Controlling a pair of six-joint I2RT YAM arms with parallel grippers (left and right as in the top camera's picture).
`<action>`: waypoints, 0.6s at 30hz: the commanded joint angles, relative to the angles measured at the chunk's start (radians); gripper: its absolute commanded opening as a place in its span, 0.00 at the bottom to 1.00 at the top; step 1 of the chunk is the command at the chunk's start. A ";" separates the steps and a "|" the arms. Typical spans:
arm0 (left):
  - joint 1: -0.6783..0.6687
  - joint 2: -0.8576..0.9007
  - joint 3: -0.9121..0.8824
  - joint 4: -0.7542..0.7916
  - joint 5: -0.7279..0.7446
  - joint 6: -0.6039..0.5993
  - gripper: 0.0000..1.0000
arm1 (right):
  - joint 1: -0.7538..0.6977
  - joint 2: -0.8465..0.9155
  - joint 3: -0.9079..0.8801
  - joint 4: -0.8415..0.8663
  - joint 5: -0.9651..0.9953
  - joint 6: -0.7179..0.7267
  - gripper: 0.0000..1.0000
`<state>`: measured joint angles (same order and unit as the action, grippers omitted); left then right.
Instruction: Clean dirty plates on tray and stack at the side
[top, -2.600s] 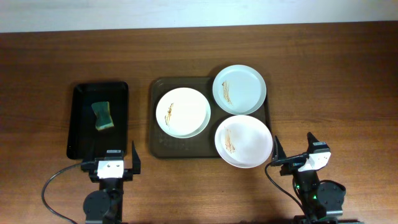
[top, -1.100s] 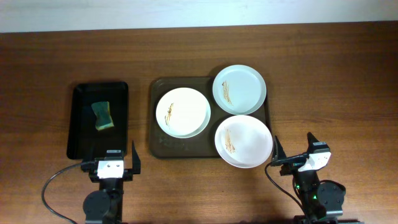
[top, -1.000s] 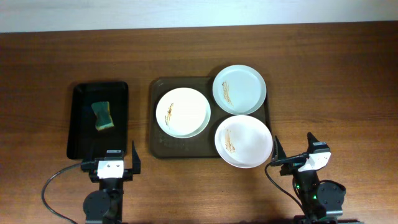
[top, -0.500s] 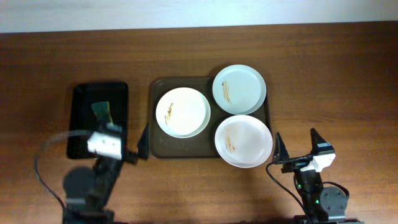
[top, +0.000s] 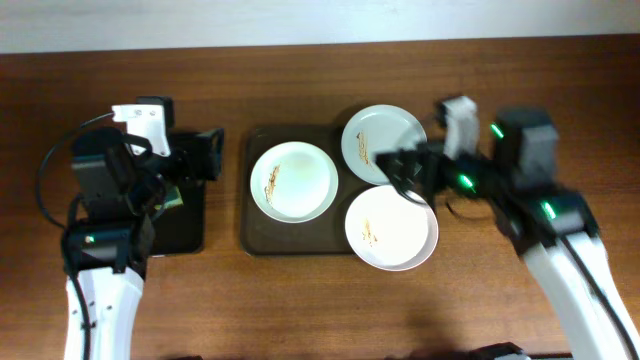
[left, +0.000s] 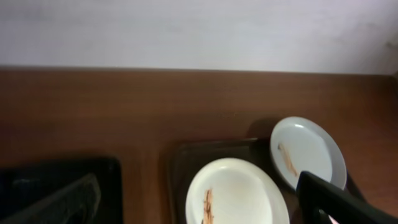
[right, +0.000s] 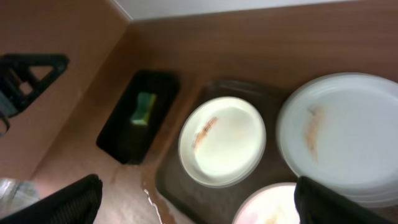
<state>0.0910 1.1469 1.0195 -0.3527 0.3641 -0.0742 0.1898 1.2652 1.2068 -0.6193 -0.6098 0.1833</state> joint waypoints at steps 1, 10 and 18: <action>0.044 0.132 0.209 -0.213 0.040 0.017 0.99 | 0.138 0.260 0.243 -0.148 0.088 -0.058 0.98; 0.045 0.306 0.415 -0.502 -0.052 0.090 0.99 | 0.253 0.726 0.329 -0.149 0.346 0.257 0.69; 0.045 0.336 0.415 -0.520 -0.144 0.089 0.99 | 0.373 0.762 0.328 -0.132 0.649 0.410 0.43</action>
<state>0.1314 1.4742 1.4158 -0.8719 0.2527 0.0002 0.5591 1.9923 1.5196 -0.7525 -0.0135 0.5610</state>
